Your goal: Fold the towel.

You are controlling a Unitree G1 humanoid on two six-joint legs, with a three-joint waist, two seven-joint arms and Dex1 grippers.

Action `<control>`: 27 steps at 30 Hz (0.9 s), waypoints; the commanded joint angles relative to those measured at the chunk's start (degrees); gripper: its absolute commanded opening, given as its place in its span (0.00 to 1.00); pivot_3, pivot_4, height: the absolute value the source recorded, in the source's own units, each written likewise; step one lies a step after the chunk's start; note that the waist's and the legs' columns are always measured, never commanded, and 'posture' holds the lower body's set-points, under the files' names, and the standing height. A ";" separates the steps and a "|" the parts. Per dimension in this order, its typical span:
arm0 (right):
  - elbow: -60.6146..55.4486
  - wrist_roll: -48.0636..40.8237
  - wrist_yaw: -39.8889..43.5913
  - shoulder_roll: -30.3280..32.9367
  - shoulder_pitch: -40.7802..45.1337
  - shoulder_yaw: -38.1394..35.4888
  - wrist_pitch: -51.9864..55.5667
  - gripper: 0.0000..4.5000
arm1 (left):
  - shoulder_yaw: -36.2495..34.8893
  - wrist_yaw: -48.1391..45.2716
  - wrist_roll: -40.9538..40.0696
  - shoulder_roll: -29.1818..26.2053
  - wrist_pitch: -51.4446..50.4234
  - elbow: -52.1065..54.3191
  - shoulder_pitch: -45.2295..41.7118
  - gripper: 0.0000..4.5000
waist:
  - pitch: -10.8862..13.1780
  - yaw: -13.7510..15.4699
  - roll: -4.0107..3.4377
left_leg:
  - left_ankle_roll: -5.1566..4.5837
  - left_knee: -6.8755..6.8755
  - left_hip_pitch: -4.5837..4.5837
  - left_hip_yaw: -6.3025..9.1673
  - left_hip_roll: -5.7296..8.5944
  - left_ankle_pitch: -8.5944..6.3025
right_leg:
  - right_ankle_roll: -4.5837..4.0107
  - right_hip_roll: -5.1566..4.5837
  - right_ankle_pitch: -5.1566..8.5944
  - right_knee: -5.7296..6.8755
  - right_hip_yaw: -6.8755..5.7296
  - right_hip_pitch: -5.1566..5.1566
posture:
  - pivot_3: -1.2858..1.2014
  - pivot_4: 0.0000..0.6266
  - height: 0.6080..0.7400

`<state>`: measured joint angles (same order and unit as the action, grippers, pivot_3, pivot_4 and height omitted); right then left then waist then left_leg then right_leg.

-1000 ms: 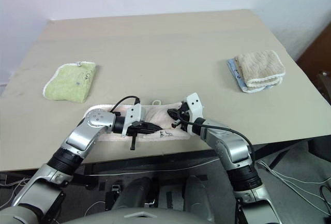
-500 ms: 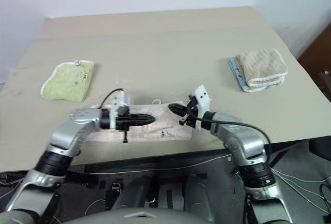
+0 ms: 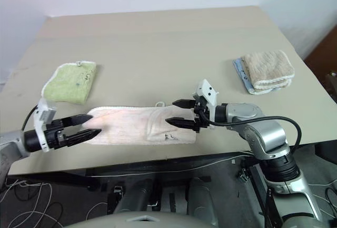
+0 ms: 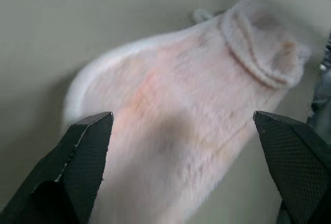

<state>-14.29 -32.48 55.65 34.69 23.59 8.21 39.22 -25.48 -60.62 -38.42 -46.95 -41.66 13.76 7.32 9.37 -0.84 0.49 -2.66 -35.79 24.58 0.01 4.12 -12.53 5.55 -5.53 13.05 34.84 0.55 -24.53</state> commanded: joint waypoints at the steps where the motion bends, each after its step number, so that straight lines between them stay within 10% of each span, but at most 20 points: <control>1: 1.34 1.45 0.98 -1.87 2.79 1.11 -2.81 1.00 | -7.13 2.47 -2.44 -0.19 -1.34 3.61 3.78 1.00 | 0.00 0.10 0.00 | 0.00 0.01 0.00 0.00 0.00 0.00 | 0.00 0.00 0.00 0.00 0.00 0.00 | 0.52 0.24 1.00; 14: 4.70 4.36 5.02 -5.07 6.17 4.56 -6.97 1.00 | -23.80 19.28 -21.33 4.51 -20.23 10.40 15.23 1.00 | 0.01 0.04 0.01 | 0.03 0.54 -0.05 -0.01 0.01 0.00 | -0.01 0.02 -0.02 -0.49 -0.03 -0.04 | 0.52 0.24 1.00; 18: 5.23 5.27 4.86 -5.85 6.61 4.60 -7.94 1.00 | -21.28 23.78 -22.24 -1.38 -30.83 11.34 17.25 1.00 | -0.01 0.11 0.09 | 0.05 0.53 -0.06 0.01 0.00 0.02 | -0.03 0.02 -0.03 -0.48 -0.09 0.00 | 0.52 0.24 1.00; 27: 4.78 7.69 4.37 -5.60 5.47 4.63 -9.31 1.00 | -19.25 30.10 -29.38 4.16 -35.00 4.17 8.35 1.00 | 0.00 0.11 0.01 | 0.15 0.61 -0.12 0.01 0.02 0.08 | -0.09 0.04 -0.08 -0.49 -0.08 -0.04 | 0.52 0.24 1.00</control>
<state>-8.43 -25.11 59.96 28.86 29.03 13.20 31.45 -44.17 -31.88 -64.98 -43.33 -75.75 18.86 16.88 9.37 -0.73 0.50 -2.48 -35.17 24.46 0.02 4.15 -12.44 5.47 -5.49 12.98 34.36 0.47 -24.58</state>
